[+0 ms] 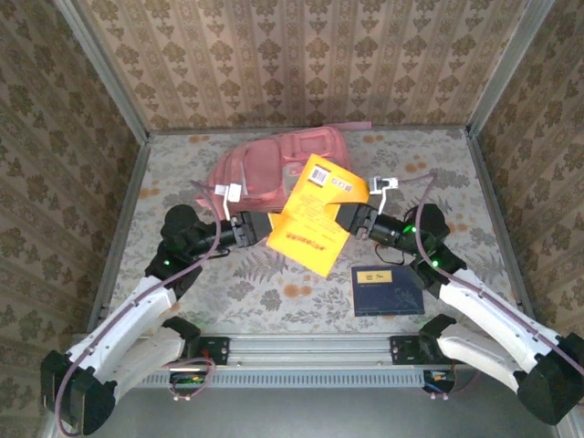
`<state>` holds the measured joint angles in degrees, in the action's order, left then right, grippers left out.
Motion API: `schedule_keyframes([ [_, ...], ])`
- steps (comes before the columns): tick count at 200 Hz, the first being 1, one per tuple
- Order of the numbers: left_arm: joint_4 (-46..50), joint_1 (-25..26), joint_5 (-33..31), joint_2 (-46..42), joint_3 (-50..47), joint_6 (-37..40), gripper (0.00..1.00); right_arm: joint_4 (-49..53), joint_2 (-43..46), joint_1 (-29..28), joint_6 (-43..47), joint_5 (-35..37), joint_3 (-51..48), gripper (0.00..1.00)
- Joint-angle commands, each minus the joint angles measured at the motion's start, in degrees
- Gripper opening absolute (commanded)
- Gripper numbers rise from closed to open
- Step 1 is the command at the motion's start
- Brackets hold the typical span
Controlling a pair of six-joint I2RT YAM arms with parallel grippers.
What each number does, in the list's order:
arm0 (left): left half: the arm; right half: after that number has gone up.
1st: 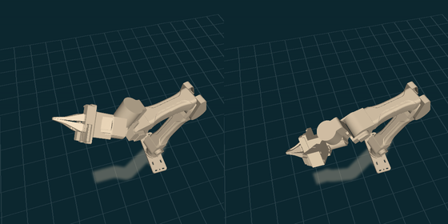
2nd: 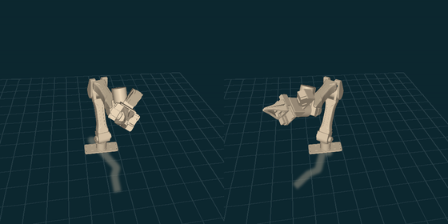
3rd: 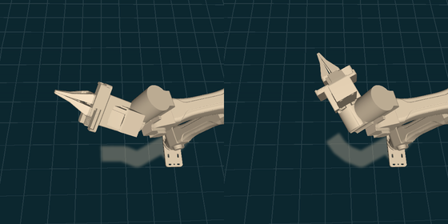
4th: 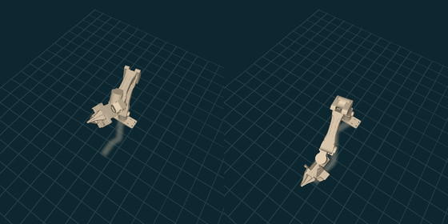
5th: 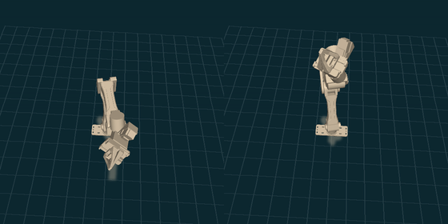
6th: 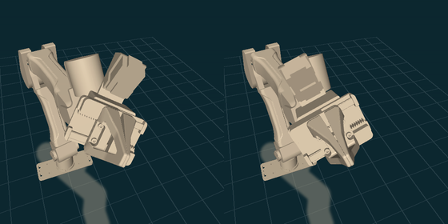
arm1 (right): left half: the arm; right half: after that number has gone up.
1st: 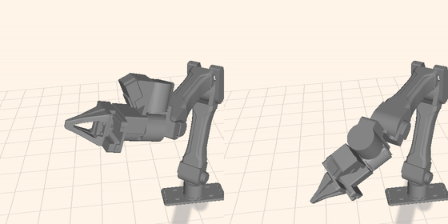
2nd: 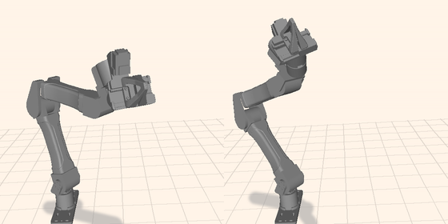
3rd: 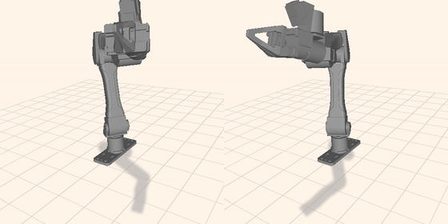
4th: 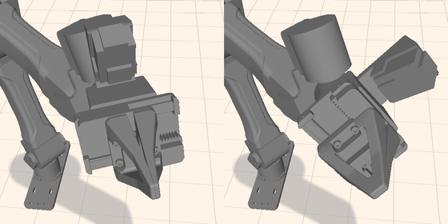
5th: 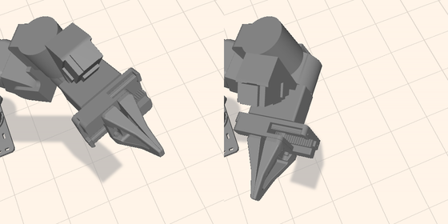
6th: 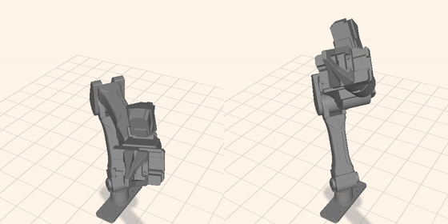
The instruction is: Pack the student bag
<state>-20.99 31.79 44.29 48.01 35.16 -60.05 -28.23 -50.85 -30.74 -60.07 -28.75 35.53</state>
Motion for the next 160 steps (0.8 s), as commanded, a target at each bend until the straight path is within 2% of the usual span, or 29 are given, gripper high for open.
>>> schedule_keyframes([
  [1,-3.73,0.19,-6.29,-1.80,-0.95,-3.27,0.85,-6.35,1.41,0.16,-7.26,15.43,-1.03,0.00],
  [33,-8.54,2.22,-13.35,-0.22,-3.16,-5.42,0.89,-9.81,-1.83,0.00,-11.21,19.61,0.13,0.00],
  [68,-9.51,6.61,-18.79,4.08,-1.77,-3.11,0.89,-15.27,-6.49,-0.76,-15.40,22.66,0.61,0.00],
  [84,-14.04,7.95,-22.23,5.75,-3.43,-4.43,0.88,-16.86,-8.06,-0.98,-16.67,23.96,0.43,0.00],
  [106,-18.47,9.14,-23.03,9.56,-3.33,-6.41,0.86,-18.31,-9.41,-1.49,-17.36,24.96,0.44,0.00],
  [138,-22.60,9.56,-22.93,13.95,-1.84,-7.82,0.81,-18.68,-10.15,-2.98,-16.42,25.56,0.77,0.00],
  [160,-24.82,9.58,-23.70,15.65,-1.32,-8.21,0.69,-18.55,-10.15,-3.84,-15.89,26.28,0.48,0.00],
])
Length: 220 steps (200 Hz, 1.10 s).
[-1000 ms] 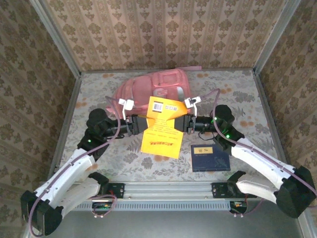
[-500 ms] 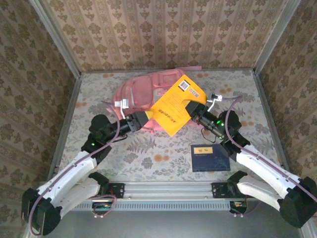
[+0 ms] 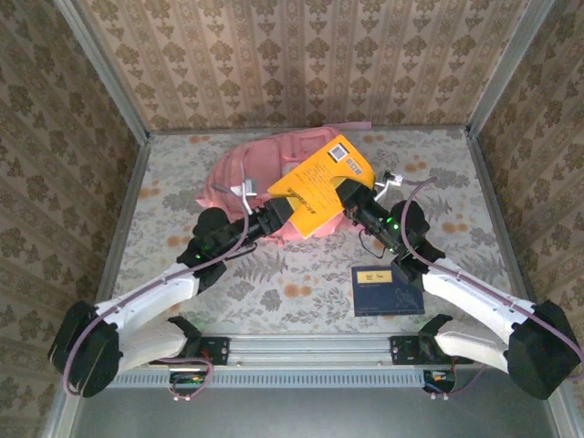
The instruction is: Pack the student bag
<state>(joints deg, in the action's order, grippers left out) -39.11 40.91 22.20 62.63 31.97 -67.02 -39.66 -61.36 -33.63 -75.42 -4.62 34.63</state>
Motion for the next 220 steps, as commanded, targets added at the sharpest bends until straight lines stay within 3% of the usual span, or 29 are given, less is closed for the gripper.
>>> schedule_keyframes([
  [1,-6.78,0.48,-1.66,1.06,1.87,-1.25,0.69,-7.11,0.37,-1.06,-0.55,2.18,1.35,0.00],
  [25,-9.19,0.45,-1.41,2.51,2.39,-1.71,0.49,-6.52,0.36,-1.63,0.20,3.00,1.05,0.00],
  [39,-10.50,0.56,-0.87,3.25,2.65,-2.05,0.43,-5.52,0.45,-1.95,0.93,3.88,0.98,0.00],
  [102,-14.05,1.28,0.79,6.26,2.98,-4.39,0.45,-3.36,-1.00,-3.81,0.62,11.48,0.22,0.00],
  [119,-14.19,1.17,1.27,6.45,3.28,-4.20,0.34,-3.00,-1.47,-3.90,0.71,12.11,0.22,0.00],
  [135,-13.48,0.73,1.57,6.15,3.49,-3.90,0.16,-1.65,-1.48,-3.90,1.32,12.44,0.47,0.00],
  [147,-12.42,-0.43,2.18,5.35,3.42,-3.82,0.00,1.04,-0.77,-3.90,2.55,12.91,0.85,0.20],
  [169,-6.48,-5.13,2.98,0.53,1.86,-4.40,0.00,9.97,1.92,-3.90,6.93,14.95,1.78,0.48],
  [194,8.85,-12.96,2.71,-10.28,0.11,-1.65,0.00,31.91,3.56,-3.76,12.40,19.42,6.12,0.56],
  [220,30.48,-22.18,3.44,-20.28,3.87,6.44,0.00,35.27,0.91,-3.51,16.98,19.03,5.82,0.58],
])
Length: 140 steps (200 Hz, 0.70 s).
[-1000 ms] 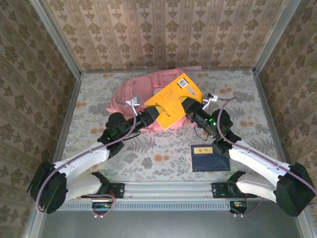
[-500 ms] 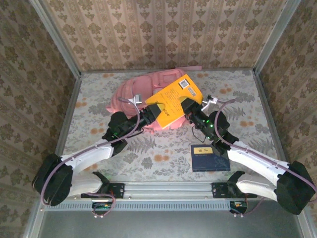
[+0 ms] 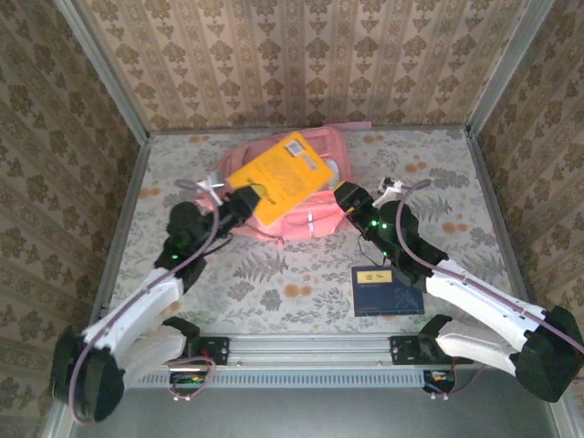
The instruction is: Pack the student bag
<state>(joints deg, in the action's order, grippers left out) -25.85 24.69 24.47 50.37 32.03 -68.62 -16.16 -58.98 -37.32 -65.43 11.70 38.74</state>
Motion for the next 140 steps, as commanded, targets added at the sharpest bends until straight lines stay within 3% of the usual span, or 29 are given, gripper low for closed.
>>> schedule_keyframes([
  [1,17.71,-6.27,1.32,-8.28,3.95,8.27,0.00,11.90,-1.66,0.17,7.25,2.58,1.79,0.58],
  [19,29.99,-11.21,1.80,-12.00,7.61,13.88,0.00,13.06,-6.37,0.23,11.78,-1.47,4.69,0.56],
  [39,48.77,-10.51,-7.62,-13.48,15.42,24.73,0.00,16.02,-13.49,0.06,17.44,-7.98,11.04,0.53],
  [65,56.89,-9.82,-17.05,-14.91,19.54,30.50,0.00,19.82,-23.48,-1.33,22.57,-13.43,20.86,0.45],
  [101,71.40,-8.22,-41.22,-15.65,24.95,30.16,0.00,25.02,-36.15,-3.27,26.93,-19.63,36.58,0.36],
  [140,76.12,-6.35,-54.77,-17.01,27.27,29.79,0.00,31.37,-50.65,-4.29,29.34,-23.36,54.79,0.34],
])
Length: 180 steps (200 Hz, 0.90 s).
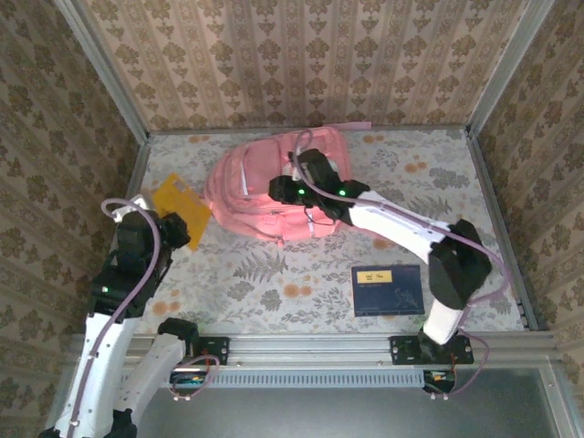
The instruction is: Pack the student bag
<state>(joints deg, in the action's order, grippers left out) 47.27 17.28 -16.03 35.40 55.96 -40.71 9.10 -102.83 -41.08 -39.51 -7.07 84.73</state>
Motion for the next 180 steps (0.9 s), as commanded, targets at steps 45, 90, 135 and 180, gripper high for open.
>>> schedule_keyframes([
  [45,-1.84,2.74,-15.00,-4.08,-0.32,8.63,0.00,12.45,-21.57,-0.99,4.71,-4.78,28.20,0.35],
  [90,-6.17,3.16,-12.50,-4.70,-2.18,12.28,0.00,20.23,-34.58,-0.83,8.11,-2.89,46.12,0.35],
  [135,-6.75,4.24,-13.85,-5.14,-2.10,13.59,0.00,25.21,-41.06,-0.67,7.89,-3.17,56.11,0.34],
  [180,-7.16,5.37,-14.80,-5.25,-2.18,14.19,0.00,25.80,-41.01,-0.57,9.40,-2.22,57.85,0.35],
])
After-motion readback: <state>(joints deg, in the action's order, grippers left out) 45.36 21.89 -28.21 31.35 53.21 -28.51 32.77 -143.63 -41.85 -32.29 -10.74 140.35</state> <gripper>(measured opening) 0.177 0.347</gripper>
